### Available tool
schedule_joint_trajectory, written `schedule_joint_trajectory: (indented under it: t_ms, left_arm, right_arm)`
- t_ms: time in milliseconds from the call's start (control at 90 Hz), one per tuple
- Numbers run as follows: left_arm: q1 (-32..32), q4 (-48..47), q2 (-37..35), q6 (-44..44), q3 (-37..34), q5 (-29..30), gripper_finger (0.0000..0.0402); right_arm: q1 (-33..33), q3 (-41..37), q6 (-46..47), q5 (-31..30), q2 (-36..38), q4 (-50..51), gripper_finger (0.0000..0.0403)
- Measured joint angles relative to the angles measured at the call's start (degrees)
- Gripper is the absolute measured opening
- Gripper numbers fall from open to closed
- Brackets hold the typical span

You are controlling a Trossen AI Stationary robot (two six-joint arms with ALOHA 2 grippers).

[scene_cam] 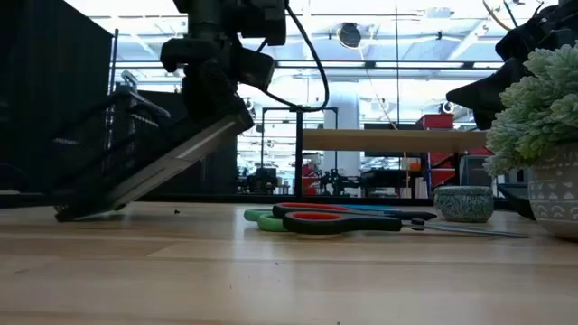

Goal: Pick and place office supplies into organizer
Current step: Put the black desk organizer on the shelf

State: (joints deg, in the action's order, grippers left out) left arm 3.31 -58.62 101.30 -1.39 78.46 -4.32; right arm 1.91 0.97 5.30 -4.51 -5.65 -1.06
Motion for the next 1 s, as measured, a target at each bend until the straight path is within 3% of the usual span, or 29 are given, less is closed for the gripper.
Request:
schedule_joint_trajectory:
  t_ms: [133,389,744,844,1000]
  left_arm:
    - [0.04,6.14,3.01,-1.07,-0.88,-2.52,0.0000]
    - [0.04,9.05,11.16,-2.86,-0.95,-2.84,0.0000]
    - [0.20,11.19,12.30,-6.06,-0.23,-4.62,0.0002]
    - [0.20,11.18,12.30,-6.56,1.30,-6.31,0.0022]
    - [0.04,7.27,12.28,-7.31,5.16,-6.65,0.0089]
  right_arm:
    - [0.00,0.00,0.01,0.00,0.02,0.00,0.0002]
    - [0.00,0.00,0.00,0.00,0.02,-0.28,0.0002]
    - [0.00,0.00,0.02,0.01,0.00,-0.39,0.0002]
    - [0.00,0.00,0.00,0.02,0.00,-0.39,0.0002]
    - [0.00,0.00,0.00,0.01,0.00,-0.53,0.0002]
